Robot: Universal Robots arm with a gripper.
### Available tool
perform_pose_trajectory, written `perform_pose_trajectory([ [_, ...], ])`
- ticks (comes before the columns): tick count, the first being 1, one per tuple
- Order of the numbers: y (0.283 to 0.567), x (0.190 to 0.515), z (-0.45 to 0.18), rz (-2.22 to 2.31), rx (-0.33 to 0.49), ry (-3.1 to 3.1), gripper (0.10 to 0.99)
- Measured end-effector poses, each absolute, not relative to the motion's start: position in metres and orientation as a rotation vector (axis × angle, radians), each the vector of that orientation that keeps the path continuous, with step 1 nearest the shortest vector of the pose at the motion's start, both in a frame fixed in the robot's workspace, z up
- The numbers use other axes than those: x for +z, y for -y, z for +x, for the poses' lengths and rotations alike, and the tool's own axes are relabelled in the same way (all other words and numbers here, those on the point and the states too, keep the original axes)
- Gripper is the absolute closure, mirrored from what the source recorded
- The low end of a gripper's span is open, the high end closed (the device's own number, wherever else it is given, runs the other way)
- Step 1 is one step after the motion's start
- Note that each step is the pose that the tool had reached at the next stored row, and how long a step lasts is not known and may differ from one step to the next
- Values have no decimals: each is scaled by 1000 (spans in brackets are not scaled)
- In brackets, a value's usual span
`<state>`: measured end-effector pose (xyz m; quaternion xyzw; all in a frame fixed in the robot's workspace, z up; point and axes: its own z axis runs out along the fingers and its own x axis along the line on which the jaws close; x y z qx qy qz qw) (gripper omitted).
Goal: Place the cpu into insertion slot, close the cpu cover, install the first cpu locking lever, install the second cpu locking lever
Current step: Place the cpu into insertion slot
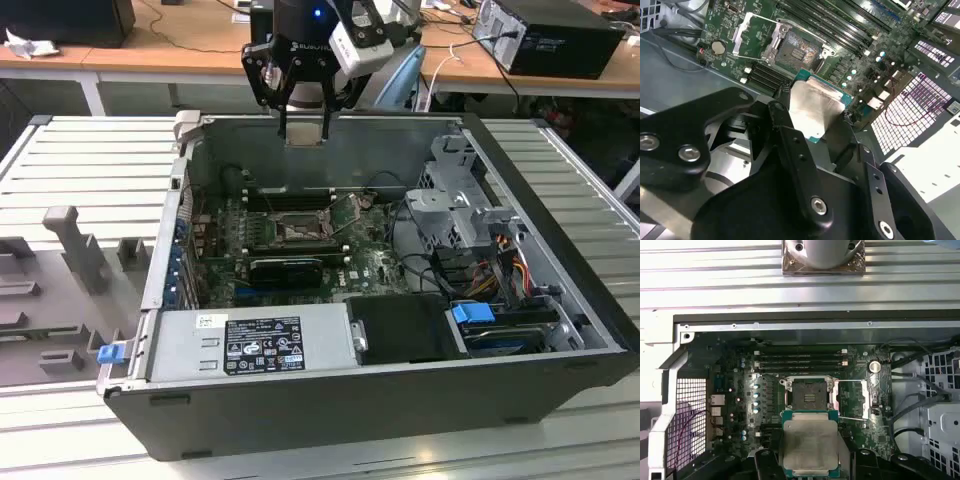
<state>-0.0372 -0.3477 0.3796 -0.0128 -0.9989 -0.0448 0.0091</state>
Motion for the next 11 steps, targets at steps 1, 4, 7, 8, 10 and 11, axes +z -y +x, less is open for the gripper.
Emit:
perform_pose_trajectory([
  [1, 348, 380, -37, -45, -140, 3120, 557],
  [4, 348, 379, -37, -126, -140, 3120, 557],
  [7, 348, 378, -38, -162, -141, 3120, 557],
  [8, 348, 378, -38, -166, -141, 3120, 557],
  [10, 349, 377, -38, -179, -140, 3119, 557],
  [11, 349, 377, -38, -185, -140, 3119, 557],
])
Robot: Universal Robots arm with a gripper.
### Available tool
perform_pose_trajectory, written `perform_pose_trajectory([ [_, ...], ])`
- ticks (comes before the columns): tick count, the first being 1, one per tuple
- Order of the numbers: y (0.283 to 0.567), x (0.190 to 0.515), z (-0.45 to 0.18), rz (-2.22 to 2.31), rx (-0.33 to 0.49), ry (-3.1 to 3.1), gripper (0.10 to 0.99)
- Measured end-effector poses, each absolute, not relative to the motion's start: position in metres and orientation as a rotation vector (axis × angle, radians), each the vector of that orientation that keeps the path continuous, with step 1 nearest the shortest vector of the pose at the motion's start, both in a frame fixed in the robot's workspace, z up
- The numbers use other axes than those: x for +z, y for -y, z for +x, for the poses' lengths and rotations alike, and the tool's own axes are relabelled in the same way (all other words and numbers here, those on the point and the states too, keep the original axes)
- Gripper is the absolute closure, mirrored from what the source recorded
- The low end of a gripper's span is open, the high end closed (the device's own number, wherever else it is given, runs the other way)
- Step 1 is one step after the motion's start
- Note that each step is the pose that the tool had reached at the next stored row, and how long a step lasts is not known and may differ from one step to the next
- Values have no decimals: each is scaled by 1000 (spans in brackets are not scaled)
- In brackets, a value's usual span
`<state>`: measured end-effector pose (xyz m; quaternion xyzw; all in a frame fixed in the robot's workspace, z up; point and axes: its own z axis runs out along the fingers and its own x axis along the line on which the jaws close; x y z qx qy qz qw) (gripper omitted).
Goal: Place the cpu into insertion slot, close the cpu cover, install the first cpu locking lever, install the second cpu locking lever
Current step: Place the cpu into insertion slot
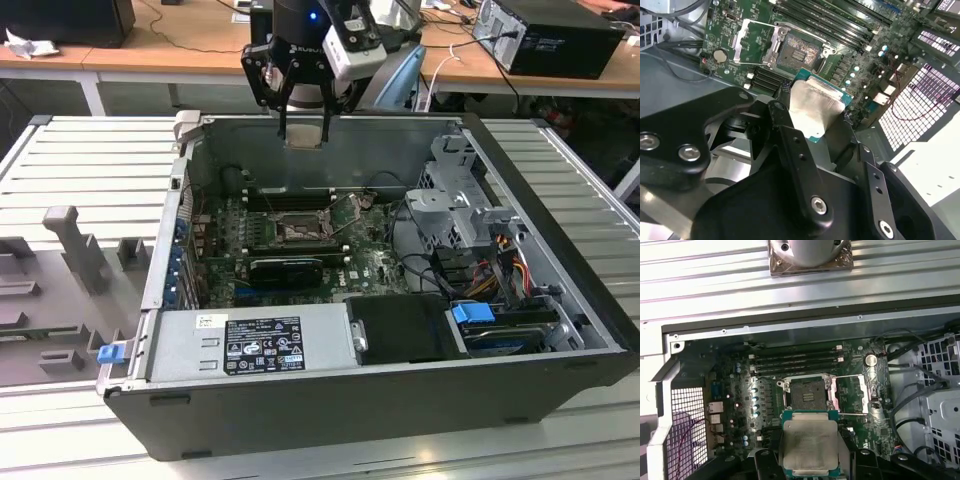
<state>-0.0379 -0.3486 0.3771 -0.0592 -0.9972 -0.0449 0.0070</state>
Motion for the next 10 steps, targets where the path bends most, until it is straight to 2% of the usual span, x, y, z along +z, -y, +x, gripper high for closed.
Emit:
perform_pose_trajectory([
  [10, 349, 377, -38, -287, -141, 3114, 557],
])
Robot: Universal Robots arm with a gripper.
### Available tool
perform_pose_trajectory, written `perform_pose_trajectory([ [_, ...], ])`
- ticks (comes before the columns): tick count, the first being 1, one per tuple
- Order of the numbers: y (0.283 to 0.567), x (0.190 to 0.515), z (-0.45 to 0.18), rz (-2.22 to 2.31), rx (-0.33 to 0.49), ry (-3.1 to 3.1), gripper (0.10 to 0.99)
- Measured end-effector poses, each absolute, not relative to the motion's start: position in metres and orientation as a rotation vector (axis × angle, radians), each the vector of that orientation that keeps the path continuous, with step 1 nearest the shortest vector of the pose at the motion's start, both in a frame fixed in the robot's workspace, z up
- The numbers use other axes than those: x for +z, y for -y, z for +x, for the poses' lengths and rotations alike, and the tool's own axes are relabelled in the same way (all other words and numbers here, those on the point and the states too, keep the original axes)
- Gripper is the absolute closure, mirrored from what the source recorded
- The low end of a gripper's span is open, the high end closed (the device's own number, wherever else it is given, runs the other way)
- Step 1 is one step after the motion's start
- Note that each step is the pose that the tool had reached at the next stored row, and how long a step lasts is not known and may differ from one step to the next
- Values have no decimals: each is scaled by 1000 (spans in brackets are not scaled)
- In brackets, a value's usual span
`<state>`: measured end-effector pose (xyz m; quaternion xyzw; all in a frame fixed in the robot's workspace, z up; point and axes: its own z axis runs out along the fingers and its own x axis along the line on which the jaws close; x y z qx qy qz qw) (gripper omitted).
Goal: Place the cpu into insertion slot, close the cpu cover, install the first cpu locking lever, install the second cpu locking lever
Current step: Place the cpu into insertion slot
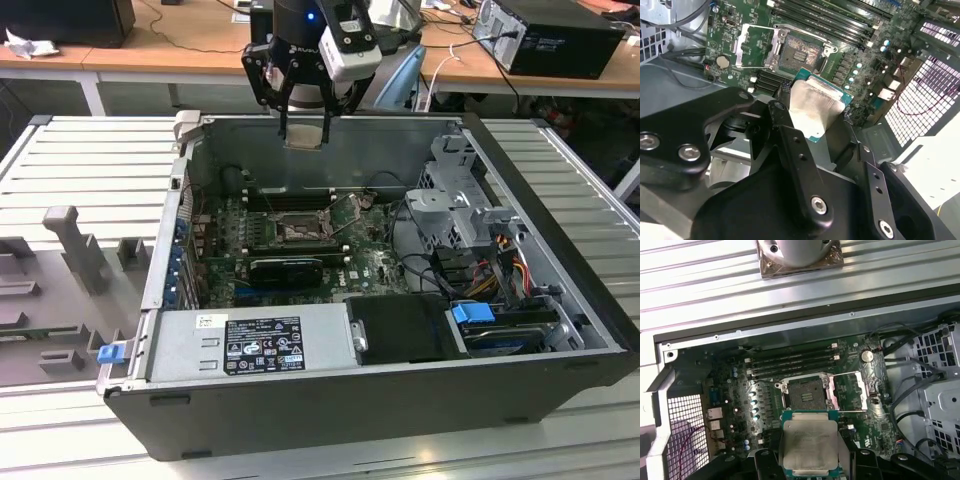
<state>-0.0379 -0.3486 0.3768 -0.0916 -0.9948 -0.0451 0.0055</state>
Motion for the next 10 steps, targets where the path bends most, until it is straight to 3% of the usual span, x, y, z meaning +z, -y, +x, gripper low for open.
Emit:
perform_pose_trajectory([
  [10, 349, 377, -38, -362, -142, 3108, 557],
])
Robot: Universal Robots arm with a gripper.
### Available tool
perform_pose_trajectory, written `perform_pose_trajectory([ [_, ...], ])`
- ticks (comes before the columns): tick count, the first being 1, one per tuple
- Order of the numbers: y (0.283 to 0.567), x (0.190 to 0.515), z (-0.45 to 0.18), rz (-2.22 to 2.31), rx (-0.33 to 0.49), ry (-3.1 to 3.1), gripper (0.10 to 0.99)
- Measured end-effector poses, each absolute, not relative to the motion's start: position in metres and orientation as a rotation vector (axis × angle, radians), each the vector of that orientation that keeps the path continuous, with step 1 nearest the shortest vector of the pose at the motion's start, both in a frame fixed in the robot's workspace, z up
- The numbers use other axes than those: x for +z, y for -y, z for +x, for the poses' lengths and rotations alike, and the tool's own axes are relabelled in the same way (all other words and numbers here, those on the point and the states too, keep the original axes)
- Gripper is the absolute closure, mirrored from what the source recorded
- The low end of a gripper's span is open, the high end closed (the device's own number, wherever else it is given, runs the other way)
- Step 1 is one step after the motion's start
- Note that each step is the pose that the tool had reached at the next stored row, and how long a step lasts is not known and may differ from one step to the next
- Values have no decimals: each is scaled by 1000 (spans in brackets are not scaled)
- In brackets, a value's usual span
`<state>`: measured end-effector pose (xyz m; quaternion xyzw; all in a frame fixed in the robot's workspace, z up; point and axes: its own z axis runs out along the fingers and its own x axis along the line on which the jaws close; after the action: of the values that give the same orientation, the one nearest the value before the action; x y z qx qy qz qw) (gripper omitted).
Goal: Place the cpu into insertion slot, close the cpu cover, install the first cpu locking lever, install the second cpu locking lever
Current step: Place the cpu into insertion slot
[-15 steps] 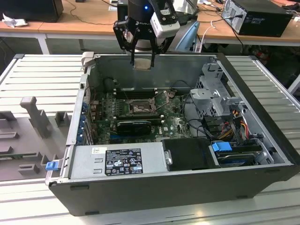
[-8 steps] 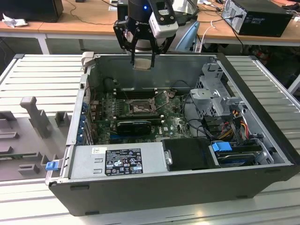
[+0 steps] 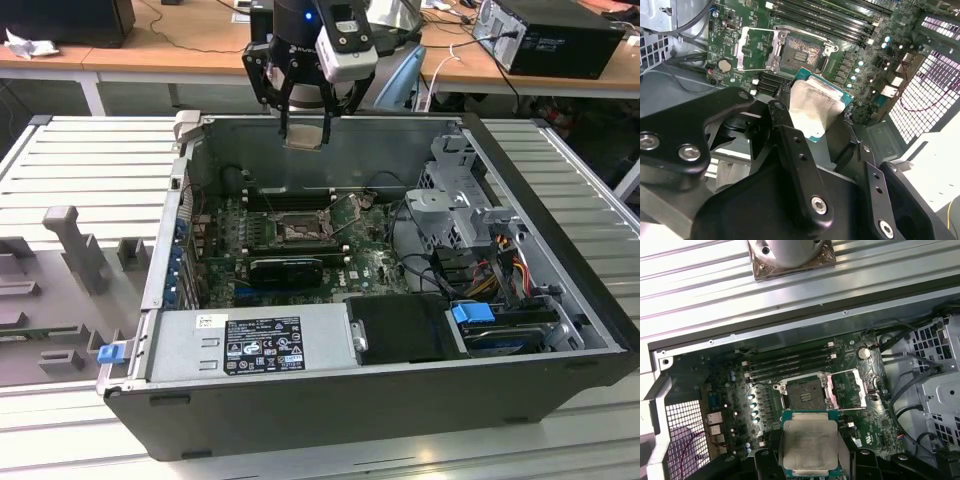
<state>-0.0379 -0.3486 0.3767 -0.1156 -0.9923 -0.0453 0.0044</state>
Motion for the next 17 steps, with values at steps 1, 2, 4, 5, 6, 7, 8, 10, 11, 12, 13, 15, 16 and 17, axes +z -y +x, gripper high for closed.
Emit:
perform_pose_trajectory([
  [1, 349, 377, -38, -369, -142, 3108, 557],
  [2, 349, 377, -38, -376, -142, 3107, 557],
  [4, 349, 377, -38, -390, -142, 3106, 557],
  [5, 349, 377, -38, -396, -142, 3105, 557],
  [6, 349, 377, -38, -405, -142, 3104, 557],
  [7, 349, 377, -38, -411, -142, 3104, 557],
  [8, 349, 377, -38, -417, -142, 3103, 557],
  [10, 349, 377, -38, -439, -142, 3101, 557],
  [11, 349, 377, -38, -445, -142, 3100, 557],
  [12, 349, 377, -38, -453, -142, 3099, 557],
  [13, 349, 377, -38, -458, -142, 3099, 557],
  [15, 349, 377, -38, -470, -142, 3097, 557],
  [16, 349, 377, -38, -477, -142, 3096, 557],
  [17, 349, 377, -38, -482, -142, 3096, 557],
])
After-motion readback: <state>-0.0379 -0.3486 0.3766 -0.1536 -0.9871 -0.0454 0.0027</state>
